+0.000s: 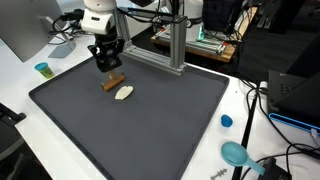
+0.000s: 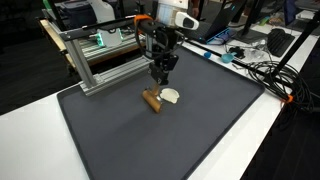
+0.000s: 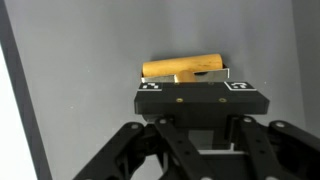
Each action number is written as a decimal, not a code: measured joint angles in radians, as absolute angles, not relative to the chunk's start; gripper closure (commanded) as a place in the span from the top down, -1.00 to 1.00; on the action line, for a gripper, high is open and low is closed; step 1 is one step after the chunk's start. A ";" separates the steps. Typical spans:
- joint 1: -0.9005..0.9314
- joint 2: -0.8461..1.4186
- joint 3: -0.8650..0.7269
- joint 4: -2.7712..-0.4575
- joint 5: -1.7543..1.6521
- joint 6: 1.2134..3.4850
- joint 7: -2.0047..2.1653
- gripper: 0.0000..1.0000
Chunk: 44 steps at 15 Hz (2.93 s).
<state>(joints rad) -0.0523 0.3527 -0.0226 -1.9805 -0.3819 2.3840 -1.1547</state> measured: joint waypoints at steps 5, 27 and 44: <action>-0.120 0.330 0.006 -1.974 -0.202 2.399 -1.241 -0.56; -0.120 0.319 0.117 -2.013 0.017 2.426 -1.435 -0.56; -0.073 0.167 0.049 -2.017 -0.007 2.247 -1.165 -0.06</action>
<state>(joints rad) -0.0729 0.1669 0.0490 -2.0173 -0.0066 2.2471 -1.1652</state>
